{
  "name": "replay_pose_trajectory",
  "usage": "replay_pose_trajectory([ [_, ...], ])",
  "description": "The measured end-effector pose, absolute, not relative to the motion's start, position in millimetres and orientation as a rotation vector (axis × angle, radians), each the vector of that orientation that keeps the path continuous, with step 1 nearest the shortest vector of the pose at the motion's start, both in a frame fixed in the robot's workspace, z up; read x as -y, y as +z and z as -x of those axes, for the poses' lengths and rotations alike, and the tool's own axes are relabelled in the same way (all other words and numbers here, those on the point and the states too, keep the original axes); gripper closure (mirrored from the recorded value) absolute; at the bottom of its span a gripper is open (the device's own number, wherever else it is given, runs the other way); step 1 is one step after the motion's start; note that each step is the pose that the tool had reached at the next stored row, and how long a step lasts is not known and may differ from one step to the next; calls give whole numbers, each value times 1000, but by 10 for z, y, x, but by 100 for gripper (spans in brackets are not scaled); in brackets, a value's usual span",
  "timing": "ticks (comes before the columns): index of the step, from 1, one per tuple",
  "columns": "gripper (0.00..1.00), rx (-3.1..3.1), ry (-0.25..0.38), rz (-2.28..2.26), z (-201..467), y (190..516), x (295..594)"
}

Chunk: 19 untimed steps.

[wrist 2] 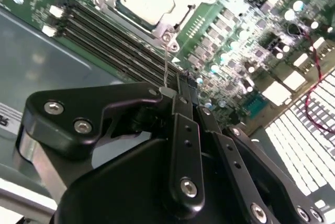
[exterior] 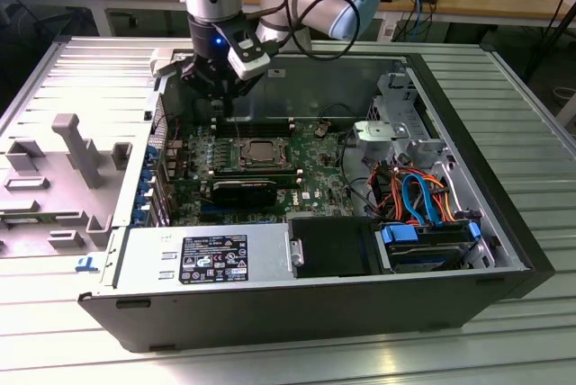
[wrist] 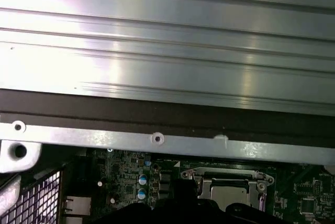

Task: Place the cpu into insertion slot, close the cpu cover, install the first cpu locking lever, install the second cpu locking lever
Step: 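Install the first cpu locking lever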

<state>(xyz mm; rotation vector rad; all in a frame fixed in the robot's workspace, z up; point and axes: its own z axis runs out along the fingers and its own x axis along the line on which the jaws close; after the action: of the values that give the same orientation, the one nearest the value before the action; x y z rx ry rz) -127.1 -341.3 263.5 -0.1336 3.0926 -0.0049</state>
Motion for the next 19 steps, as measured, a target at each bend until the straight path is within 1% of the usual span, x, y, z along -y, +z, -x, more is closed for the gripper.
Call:
replay_pose_trajectory([
  [12,89,-3093,-9,134,1136,2558,3413],
  [19,89,-3093,-13,144,1058,2406,3413],
])
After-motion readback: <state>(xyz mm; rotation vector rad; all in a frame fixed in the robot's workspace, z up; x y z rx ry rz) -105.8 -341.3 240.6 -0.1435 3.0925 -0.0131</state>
